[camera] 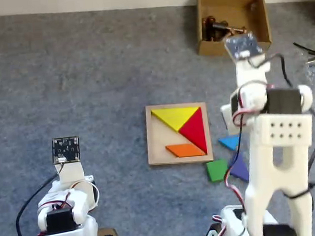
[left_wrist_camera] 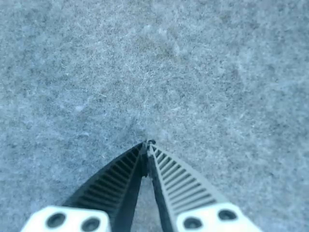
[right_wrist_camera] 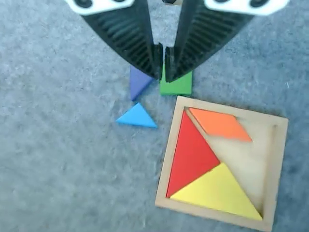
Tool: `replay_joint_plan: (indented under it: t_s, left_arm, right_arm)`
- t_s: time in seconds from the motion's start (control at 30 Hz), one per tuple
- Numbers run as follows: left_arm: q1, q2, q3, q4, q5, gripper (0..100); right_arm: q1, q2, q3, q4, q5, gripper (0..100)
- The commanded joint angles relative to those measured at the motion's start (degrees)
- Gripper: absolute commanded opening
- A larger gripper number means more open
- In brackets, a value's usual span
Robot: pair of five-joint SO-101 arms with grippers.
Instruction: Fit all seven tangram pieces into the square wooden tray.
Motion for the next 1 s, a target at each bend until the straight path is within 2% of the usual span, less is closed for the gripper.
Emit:
replay_joint_plan:
  t_s: [0.0, 0.33, 0.47, 0.97]
  left_arm:
    - [-0.5, 0.4, 1.2, 0.4, 0.1, 0]
    - [-0.5, 0.4, 1.2, 0.4, 0.1, 0]
    - [-0.5, 0.4, 1.2, 0.4, 0.1, 0]
    - [-0.5, 0.4, 1.2, 0.4, 0.1, 0]
  right_arm:
    - [-0.4, -7.8, 8.9, -5.4, -0.3, 0.4]
    - [-0.4, -25.2, 33.4, -20.9, -0.6, 0.6]
    - [-0.4, -23.7, 36.3, -22.7, -3.3, 0.6]
    - [0.2, -10.8, 41.0, -32.4, -3.4, 0.7]
